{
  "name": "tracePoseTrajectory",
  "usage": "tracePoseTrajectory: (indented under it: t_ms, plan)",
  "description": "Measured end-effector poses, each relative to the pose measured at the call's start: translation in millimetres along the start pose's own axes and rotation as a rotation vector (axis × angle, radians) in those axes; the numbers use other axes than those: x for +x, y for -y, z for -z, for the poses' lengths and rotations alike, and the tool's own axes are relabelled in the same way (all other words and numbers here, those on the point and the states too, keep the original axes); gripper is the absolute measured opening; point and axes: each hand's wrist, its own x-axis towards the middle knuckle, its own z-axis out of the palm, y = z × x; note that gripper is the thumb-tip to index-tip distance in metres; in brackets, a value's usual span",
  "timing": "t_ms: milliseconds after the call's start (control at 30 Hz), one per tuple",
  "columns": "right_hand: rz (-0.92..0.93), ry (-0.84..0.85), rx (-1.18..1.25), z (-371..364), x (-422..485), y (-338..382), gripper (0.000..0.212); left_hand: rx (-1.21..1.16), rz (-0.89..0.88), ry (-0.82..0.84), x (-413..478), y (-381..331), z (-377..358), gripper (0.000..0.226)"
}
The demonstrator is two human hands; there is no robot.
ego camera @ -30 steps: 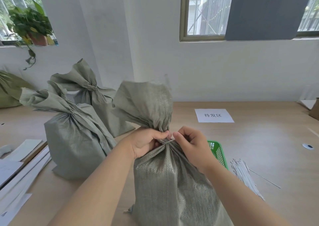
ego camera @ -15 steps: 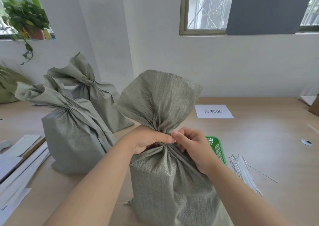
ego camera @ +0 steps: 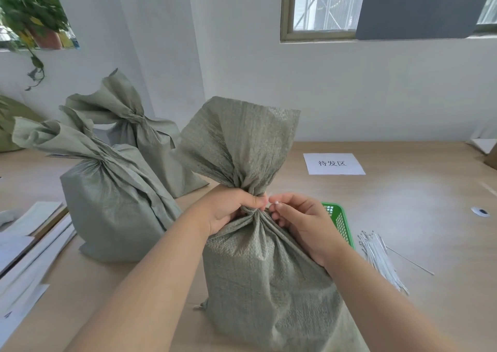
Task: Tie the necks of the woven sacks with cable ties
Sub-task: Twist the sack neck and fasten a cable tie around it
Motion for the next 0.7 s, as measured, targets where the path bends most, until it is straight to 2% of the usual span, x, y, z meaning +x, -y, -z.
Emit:
tracePoseTrajectory:
  t_ms: [167, 400, 500, 700]
  plan:
    - [-0.011, -0.009, 0.001, 0.7, 3.2, -3.8, 0.016, 0.041, -0.038, -0.019, 0.1, 3.6, 1.1, 0.025]
    - [0.051, -0.054, -0.034, -3.5, 2.1, -6.7, 0.026, 0.055, -0.061, -0.017, -1.3, 4.8, 2.2, 0.020]
    - [0.094, -0.075, -0.087, -8.0, 0.9, -5.7, 0.019, 0.074, -0.057, -0.019, -1.3, 2.8, -0.1, 0.015]
    - [0.125, -0.067, -0.107, -11.3, 2.2, -6.9, 0.012, 0.132, -0.037, -0.019, -4.3, -1.8, -3.6, 0.024]
